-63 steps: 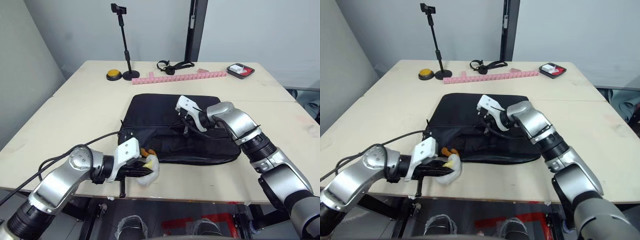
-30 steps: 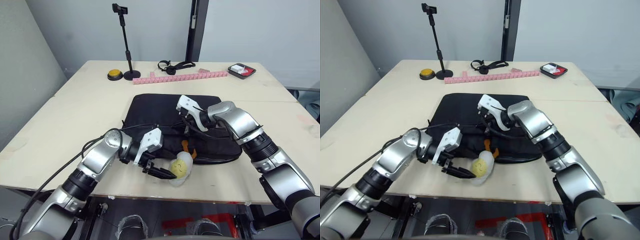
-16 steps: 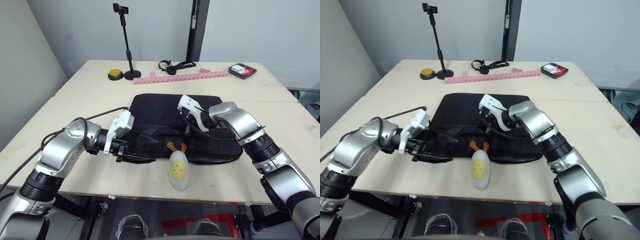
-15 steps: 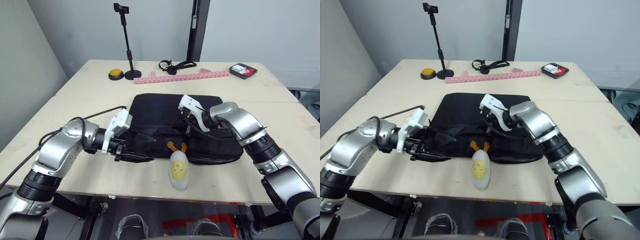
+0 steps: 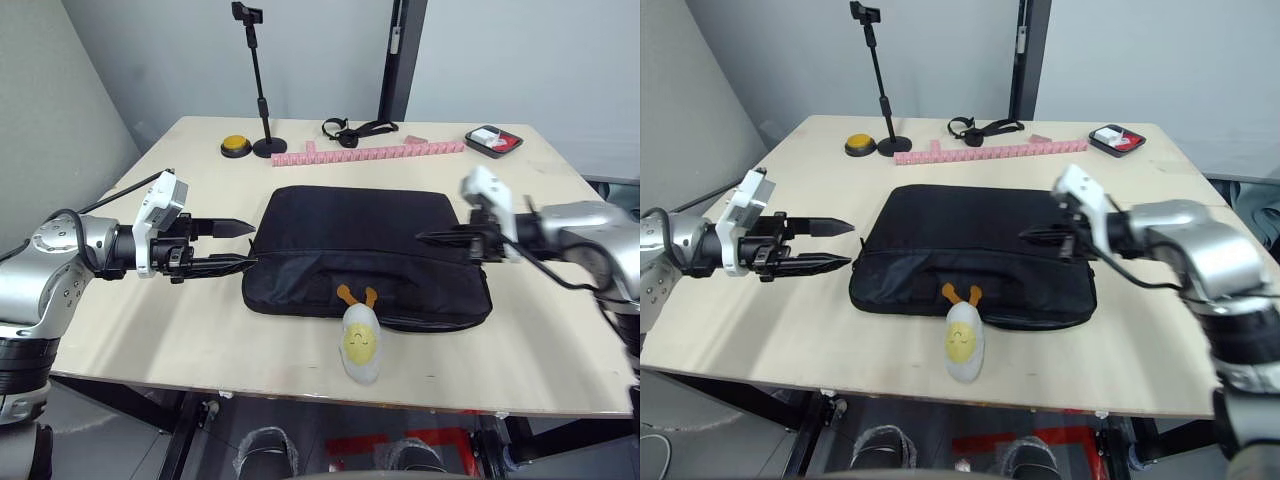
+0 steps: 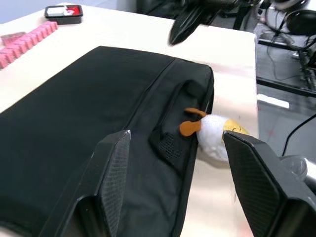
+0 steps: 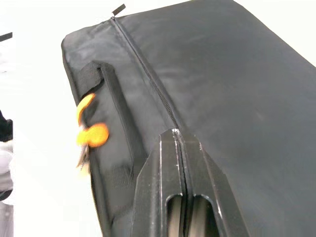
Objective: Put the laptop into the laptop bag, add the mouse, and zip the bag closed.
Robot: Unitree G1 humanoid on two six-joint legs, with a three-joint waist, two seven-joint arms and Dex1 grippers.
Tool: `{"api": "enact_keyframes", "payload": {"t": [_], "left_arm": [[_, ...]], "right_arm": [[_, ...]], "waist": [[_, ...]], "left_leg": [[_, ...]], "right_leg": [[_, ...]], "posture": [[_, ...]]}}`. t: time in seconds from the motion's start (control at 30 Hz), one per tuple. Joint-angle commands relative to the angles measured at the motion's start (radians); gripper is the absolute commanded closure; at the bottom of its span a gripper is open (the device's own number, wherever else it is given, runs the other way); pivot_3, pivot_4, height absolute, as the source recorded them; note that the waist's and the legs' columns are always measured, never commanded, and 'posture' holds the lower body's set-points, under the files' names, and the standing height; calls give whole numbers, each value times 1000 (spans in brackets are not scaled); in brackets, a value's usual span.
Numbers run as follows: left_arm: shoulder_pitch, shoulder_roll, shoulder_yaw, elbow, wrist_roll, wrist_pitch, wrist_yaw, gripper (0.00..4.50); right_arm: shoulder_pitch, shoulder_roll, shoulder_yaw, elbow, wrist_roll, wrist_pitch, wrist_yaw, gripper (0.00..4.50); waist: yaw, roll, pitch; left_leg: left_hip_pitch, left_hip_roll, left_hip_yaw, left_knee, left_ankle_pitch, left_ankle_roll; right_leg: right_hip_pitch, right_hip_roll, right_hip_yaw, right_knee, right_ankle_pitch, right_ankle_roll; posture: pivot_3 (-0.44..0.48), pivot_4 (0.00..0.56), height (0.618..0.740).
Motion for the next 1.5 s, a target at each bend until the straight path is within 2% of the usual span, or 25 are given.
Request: {"api": "enact_keyframes", "payload": {"t": [0.03, 0.13, 0.17, 0.23, 0.37, 0.4, 0.5, 0.63, 0.73, 0.97, 1.1, 1.23, 1.4, 1.5], "left_arm": [[-14, 31, 22, 28, 21, -48, -20, 1309], [-40, 25, 16, 88, 31, -68, -22, 1309], [-51, 23, 13, 104, 36, -73, -22, 1309], [-81, 11, -7, 129, 46, -88, -27, 1309], [-120, -7, -58, 171, 84, -136, -53, 1309], [-145, -26, -84, 198, 106, -164, -62, 1309], [-247, -129, -175, 317, 177, -260, -84, 1309], [-351, -239, -248, 476, 238, -349, -131, 1309], [-429, -326, -286, 605, 273, -404, -159, 2083], [-554, -488, -360, 893, 379, -589, -248, 4467], [-615, -557, -367, 1057, 434, -696, -243, 4467], [-657, -600, -365, 1188, 484, -775, -222, 4467], [-689, -642, -363, 1298, 551, -858, -149, 4467], [-690, -649, -360, 1322, 574, -886, -148, 4467]], "right_arm": [[87, -98, -214, -71, 103, 24, 71, 3678], [187, -157, -391, -111, 182, 74, 101, 2732], [219, -169, -446, -127, 198, 88, 102, 2239], [293, -180, -553, -166, 219, 113, 101, 1567], [382, -184, -652, -221, 262, 139, 83, 226], [406, -181, -682, -240, 273, 150, 77, 62], [427, -169, -725, -289, 332, 176, 33, 62], [414, -170, -703, -325, 398, 186, -40, 62], [414, -173, -706, -350, 451, 198, -84, 0], [417, -184, -735, -395, 623, 248, -206, 0], [427, -172, -699, -421, 743, 256, -312, 0], [463, -166, -602, -463, 793, 241, -423, 0], [488, -70, -313, -495, 746, 211, -573, 0], [444, -25, -199, -439, 714, 205, -628, 0]], "waist": [[2, 0, 0], [4, 0, 0], [1, 0, 0], [2, 0, 0], [4, 0, 0], [5, 0, 0], [14, 0, 0], [18, 0, 0], [23, 0, 0], [31, 0, 0], [42, -1, 0], [50, -1, 0], [50, -1, 1], [48, -1, 1]], "left_leg": [[0, 0, 0, 0, 0, 0], [0, 0, 0, 0, 0, 0], [1, 0, 0, 0, 0, 0], [2, 1, 1, 1, 0, 1], [3, 1, 2, 2, 0, 1], [4, 1, 2, 2, 0, 1], [4, 0, 2, 2, 0, 2], [3, 0, 3, 4, 0, 4], [3, 0, 4, 4, 0, 4], [2, 0, 4, 4, 0, 5], [2, 0, 4, 4, 1, 5], [2, 0, 4, 4, 1, 5], [1, -1, 2, 3, 0, 5], [0, -2, 1, 3, 0, 5]], "right_leg": [[0, 0, 0, 0, 0, 0], [0, 0, 0, 0, 0, 0], [0, 0, 0, 0, 0, 0], [1, 0, 1, 1, 0, 0], [2, 0, 1, 1, 0, 0], [3, 0, 1, 1, 0, 0], [3, -1, 1, 2, 0, 0], [3, -2, 2, 2, 0, 0], [3, -2, 2, 2, 0, 0], [2, -2, 2, 1, 0, 0], [2, -2, 2, 1, 0, 0], [3, -2, 2, 1, 0, 0], [4, -3, 0, 0, 0, 0], [3, -4, 0, -1, 0, 1]], "posture": [[0, 150, 739], [0, 150, 739], [0, 150, 739], [0, 150, 739], [0, 150, 739], [0, 150, 739], [0, 150, 739], [0, 150, 739], [0, 150, 739], [0, 150, 739], [0, 150, 739], [0, 150, 739], [0, 150, 739], [0, 150, 739]]}}
